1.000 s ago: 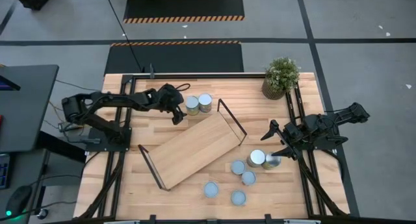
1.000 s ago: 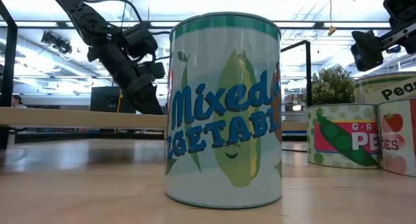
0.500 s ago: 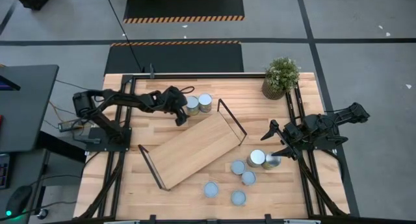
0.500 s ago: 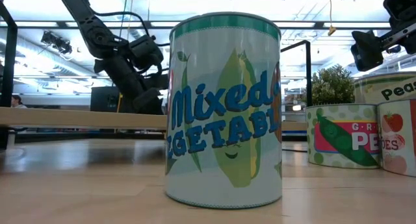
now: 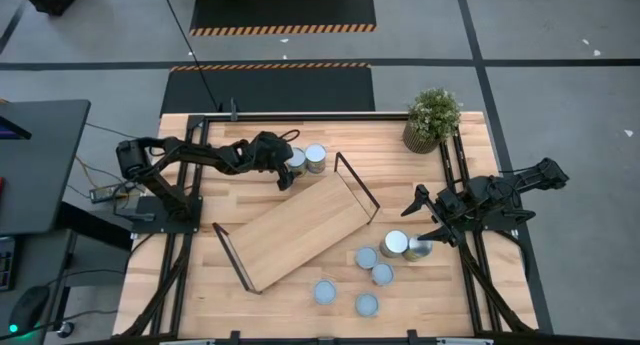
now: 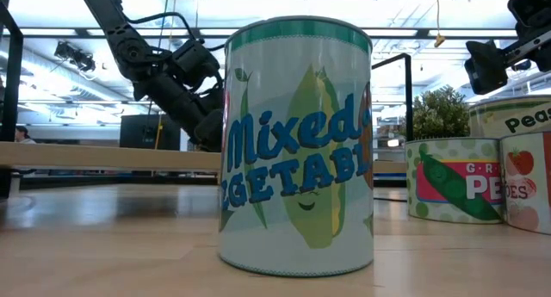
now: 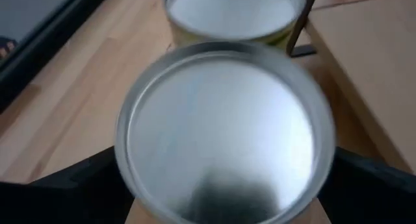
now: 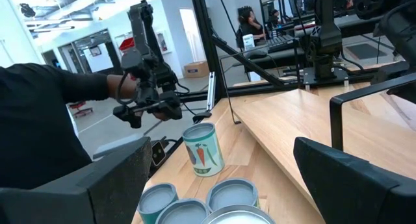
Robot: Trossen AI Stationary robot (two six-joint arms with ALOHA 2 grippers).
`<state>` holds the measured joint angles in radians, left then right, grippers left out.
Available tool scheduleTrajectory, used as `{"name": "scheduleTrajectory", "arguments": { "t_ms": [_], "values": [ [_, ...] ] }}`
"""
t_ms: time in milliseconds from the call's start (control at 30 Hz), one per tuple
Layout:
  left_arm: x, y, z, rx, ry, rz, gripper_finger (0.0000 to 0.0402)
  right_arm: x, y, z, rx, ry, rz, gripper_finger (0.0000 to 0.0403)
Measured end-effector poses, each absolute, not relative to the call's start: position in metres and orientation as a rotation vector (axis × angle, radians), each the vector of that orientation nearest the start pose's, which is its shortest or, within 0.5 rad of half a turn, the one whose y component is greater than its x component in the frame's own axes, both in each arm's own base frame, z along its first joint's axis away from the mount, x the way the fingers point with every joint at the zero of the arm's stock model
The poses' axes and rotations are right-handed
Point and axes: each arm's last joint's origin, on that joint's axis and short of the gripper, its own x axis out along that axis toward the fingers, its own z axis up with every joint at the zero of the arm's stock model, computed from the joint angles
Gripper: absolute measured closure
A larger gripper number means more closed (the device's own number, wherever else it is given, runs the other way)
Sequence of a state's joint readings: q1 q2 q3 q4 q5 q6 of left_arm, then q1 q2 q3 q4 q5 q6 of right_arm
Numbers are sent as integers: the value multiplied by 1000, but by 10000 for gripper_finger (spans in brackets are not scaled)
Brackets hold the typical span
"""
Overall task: Pick and place cans onto a shelf
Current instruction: Put the large canned carrots on the shelf
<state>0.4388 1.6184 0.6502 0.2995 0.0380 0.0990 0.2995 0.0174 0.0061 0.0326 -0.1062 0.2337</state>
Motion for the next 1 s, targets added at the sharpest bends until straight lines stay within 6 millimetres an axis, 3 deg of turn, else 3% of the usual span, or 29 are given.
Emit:
{"name": "scheduleTrajectory", "arguments": {
  "t_ms": [467, 767, 1000],
  "values": [
    [271, 126, 144, -108, 668, 366, 74, 93, 32, 167, 232, 26, 406, 20],
    [277, 128, 204, -97, 785, 334, 80, 93, 32, 167, 232, 26, 406, 20],
    [291, 101, 243, -36, 808, 195, 79, 93, 32, 167, 232, 26, 407, 20]
  ]
}}
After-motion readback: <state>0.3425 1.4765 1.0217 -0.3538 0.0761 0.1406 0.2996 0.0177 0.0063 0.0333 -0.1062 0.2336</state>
